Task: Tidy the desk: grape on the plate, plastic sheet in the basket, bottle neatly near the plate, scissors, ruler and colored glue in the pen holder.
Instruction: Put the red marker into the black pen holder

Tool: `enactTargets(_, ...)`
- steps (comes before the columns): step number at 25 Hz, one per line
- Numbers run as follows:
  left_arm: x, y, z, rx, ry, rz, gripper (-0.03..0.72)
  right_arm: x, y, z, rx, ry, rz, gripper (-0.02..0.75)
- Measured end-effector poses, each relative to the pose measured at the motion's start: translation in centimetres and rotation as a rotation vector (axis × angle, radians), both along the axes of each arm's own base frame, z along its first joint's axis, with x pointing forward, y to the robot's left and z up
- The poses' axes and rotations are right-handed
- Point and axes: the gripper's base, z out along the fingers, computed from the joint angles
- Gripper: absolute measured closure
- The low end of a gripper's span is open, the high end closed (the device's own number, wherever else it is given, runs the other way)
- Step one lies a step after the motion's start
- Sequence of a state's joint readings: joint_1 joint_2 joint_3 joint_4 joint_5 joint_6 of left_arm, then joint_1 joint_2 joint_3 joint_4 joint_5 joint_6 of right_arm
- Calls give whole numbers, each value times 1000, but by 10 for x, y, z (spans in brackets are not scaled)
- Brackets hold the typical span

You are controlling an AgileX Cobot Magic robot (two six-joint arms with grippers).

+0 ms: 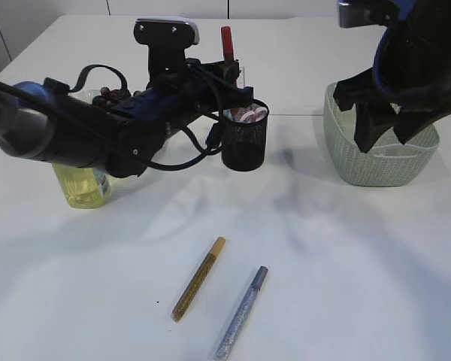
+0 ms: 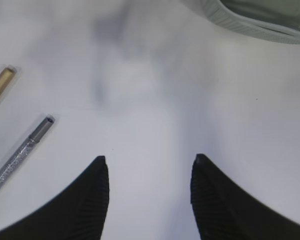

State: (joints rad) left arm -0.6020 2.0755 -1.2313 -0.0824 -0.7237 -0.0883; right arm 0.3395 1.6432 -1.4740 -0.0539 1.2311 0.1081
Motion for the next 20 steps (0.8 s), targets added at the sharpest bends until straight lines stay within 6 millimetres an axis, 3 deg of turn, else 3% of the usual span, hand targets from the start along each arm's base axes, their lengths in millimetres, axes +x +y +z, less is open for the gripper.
enactTargets(12,35,-24,-5,-49,-57,0,633,0,0,0,-8,0,20,320)
enactTargets(20,45,-18,-21,-34,-35,21,633,0,-2,0,-25,-5,26,321)
